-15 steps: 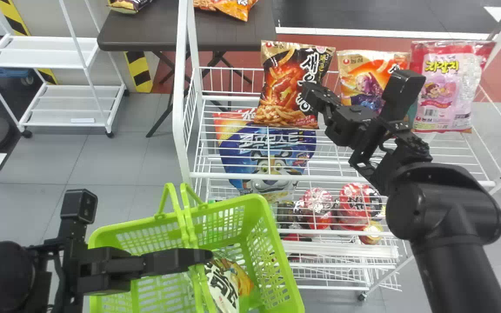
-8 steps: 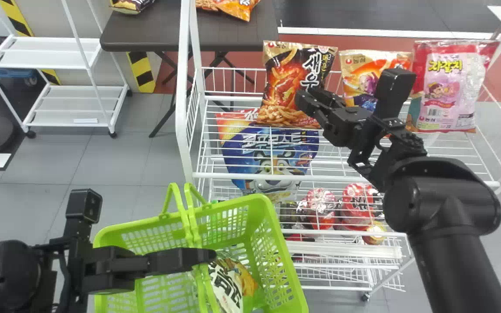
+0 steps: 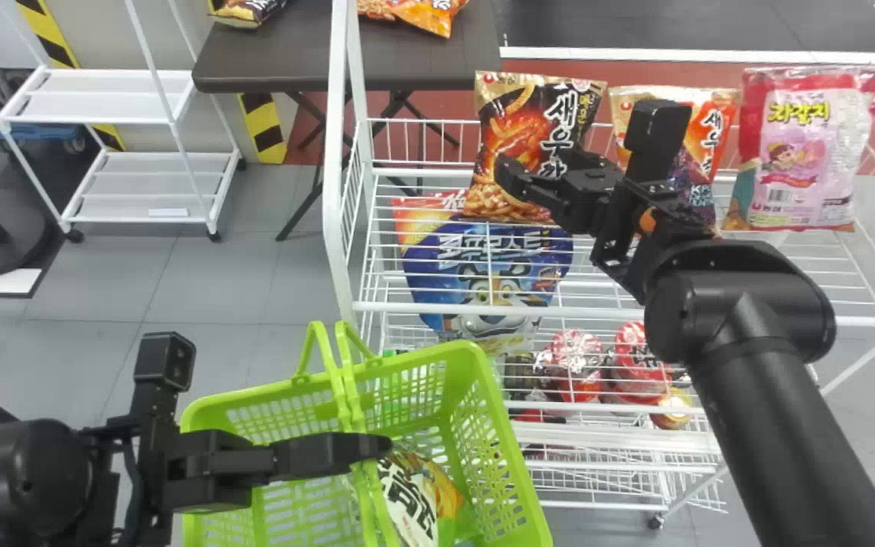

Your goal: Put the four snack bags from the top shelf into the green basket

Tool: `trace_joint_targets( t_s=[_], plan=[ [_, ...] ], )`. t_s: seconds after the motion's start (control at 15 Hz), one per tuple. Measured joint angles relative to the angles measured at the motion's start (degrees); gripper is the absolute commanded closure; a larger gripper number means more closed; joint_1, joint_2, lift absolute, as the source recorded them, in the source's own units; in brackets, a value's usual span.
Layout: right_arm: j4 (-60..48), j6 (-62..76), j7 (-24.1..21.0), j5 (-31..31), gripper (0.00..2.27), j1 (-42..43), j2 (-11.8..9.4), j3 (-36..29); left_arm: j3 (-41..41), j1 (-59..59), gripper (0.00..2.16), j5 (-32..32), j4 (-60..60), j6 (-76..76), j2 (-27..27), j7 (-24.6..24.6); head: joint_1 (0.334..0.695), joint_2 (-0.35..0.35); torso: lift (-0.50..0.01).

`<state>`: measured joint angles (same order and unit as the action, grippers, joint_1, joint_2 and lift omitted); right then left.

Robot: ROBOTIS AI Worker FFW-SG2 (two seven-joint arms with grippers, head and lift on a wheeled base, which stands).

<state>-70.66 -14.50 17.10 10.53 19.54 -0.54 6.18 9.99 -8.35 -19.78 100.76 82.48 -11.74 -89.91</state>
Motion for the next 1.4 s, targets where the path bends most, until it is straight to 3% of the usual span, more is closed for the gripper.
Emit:
trace_joint_targets(
  t_s=[0.13,0.2,0.27,0.4,0.47,0.6,1.0,1.4],
  plan=[
    [2.8,1.59,-2.19,-1.31,0.2,1.58,0.23,1.65,-0.09,0.0,2.15,0.0,-0.09,-0.07,0.0,0.0,0.695,0.021,0.0],
    [3.97,1.78,-2.44,-2.07,0.41,2.35,0.43,2.14,-0.12,0.01,2.15,0.0,-0.11,-0.08,-0.01,0.0,0.695,0.024,0.0],
    [4.77,1.79,-2.41,-2.64,0.82,2.93,0.5,2.35,-0.17,0.05,2.15,0.0,-0.12,-0.08,-0.02,0.0,0.695,0.028,0.0],
    [5.44,1.38,-2.27,-3.44,1.85,3.51,0.53,2.5,-0.3,0.21,2.15,0.0,-0.12,-0.08,-0.03,0.0,0.695,0.028,0.0],
    [5.5,1.09,-2.31,-3.74,2.14,3.61,0.54,2.54,-0.32,0.24,2.15,0.0,-0.12,-0.08,-0.04,0.0,0.695,0.028,0.0],
    [5.51,0.74,-2.65,-4.0,2.26,3.59,0.55,2.57,-0.32,0.26,2.15,0.0,-0.12,-0.08,-0.16,0.0,0.695,0.028,0.0],
    [3.1,0.98,-2.69,-4.03,2.26,1.17,0.54,2.24,-0.3,0.26,2.15,-0.12,-0.11,0.02,-0.31,0.0,0.695,0.027,0.0],
    [-20.65,-6.87,-1.88,-3.5,2.26,-11.66,0.22,0.24,-0.02,0.32,2.15,-0.35,-0.03,0.1,-0.66,0.0,0.695,0.03,0.0]
  ],
)
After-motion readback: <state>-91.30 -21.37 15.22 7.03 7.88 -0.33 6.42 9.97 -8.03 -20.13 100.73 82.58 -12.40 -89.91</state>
